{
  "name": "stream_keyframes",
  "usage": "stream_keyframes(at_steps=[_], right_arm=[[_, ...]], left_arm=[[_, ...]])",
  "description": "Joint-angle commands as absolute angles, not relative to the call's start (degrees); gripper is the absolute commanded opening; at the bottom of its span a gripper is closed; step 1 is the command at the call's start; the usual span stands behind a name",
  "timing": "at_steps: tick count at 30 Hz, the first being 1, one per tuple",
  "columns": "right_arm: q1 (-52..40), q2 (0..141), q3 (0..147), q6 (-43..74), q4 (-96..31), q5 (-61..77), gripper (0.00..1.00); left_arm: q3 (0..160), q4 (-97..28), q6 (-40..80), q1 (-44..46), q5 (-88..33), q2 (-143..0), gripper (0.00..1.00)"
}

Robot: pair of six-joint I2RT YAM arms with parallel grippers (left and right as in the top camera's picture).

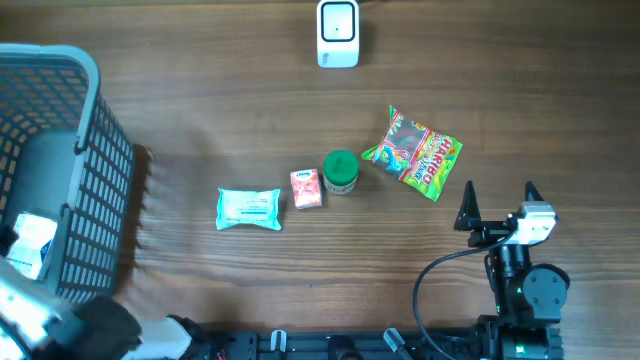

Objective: Scan the item barcode
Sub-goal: 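Grasp the white plaster box in the basket with the left gripper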

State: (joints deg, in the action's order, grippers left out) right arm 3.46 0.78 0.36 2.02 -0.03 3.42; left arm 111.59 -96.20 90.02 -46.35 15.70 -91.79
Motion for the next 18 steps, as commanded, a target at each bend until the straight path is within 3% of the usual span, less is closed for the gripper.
stream_keyframes(at_steps=[1, 6, 18], right_arm=[[3.3, 0.4, 0.3, 1.5, 0.1, 3.9, 1.00], [3.3, 0.4, 0.3, 1.5, 0.1, 3.9, 0.99], [3.3, 0.4, 0.3, 1.5, 0.1, 3.9, 1.00]], left_arm=[[110.0, -95.7, 103.0, -46.8, 13.5, -98.0, 1.00], [109.7, -94.2, 109.4, -46.8, 13.5, -106.9, 1.00], [109.7, -86.1, 109.8, -46.8, 18.7, -121.0, 1.00]])
